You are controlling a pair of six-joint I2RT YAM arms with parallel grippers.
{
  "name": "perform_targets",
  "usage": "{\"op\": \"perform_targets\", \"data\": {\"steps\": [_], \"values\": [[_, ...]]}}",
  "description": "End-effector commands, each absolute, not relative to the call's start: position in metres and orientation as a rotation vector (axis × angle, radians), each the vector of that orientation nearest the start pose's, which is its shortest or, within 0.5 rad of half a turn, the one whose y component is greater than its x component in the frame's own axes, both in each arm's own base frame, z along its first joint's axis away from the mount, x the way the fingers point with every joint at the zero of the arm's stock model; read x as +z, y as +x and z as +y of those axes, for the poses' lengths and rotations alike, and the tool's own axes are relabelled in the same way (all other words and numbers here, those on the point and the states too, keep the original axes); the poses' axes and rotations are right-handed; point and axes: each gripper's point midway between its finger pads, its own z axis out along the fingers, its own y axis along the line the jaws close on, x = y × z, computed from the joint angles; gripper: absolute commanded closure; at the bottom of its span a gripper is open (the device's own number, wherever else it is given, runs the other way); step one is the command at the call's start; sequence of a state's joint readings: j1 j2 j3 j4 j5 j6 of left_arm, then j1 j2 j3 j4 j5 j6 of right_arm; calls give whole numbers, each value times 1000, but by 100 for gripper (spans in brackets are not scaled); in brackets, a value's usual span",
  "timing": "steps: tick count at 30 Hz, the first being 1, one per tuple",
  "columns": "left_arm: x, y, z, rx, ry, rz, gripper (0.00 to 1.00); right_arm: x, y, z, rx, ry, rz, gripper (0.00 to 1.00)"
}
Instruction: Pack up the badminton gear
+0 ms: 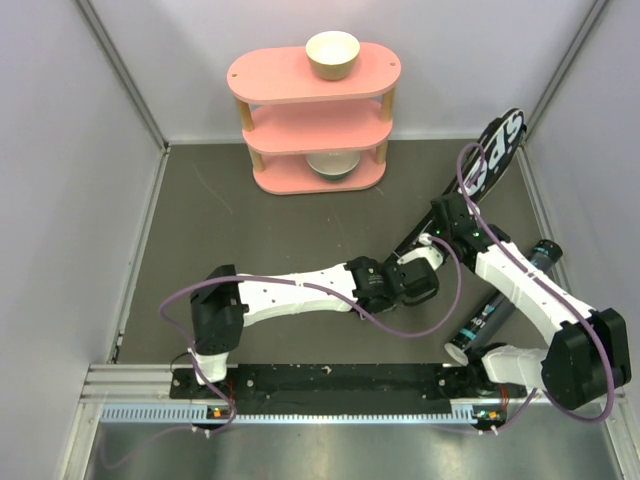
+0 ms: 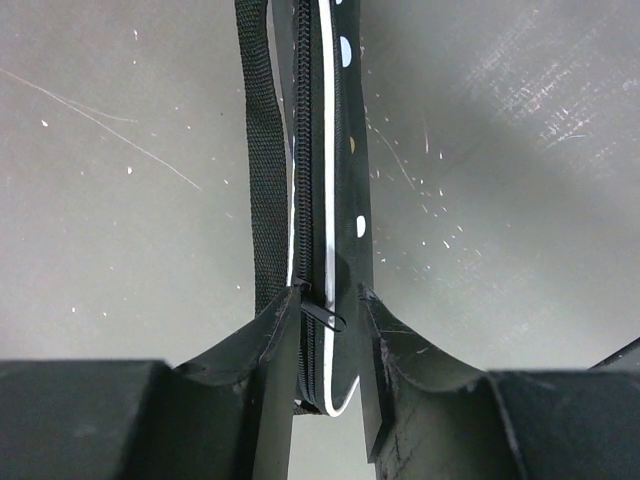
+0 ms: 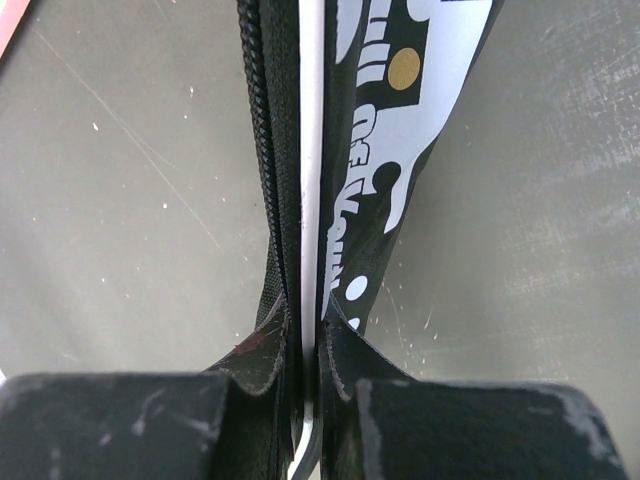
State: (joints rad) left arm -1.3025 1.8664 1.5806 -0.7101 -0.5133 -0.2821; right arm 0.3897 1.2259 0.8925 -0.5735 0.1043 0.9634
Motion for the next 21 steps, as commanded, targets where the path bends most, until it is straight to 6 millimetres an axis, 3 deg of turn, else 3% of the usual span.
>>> {"op": "perform_targets", "data": {"steps": [1,9,15,20,21], "values": [[144,190,-422,-103,1015,2144,66,158,306,147,549,750,2327,100],[145,187,-414,-89,1003,2151,60,157,306,147,546,748,2328,100],[153,187,-404,-90,950,2160,66,155,306,148,549,739,2334,100],[182,173,-407,-329,924,2160,52,155,305,153,570,674,2350,100],[197,167,-410,-442,910,2156,52,157,305,153,575,649,2343,100]]}}
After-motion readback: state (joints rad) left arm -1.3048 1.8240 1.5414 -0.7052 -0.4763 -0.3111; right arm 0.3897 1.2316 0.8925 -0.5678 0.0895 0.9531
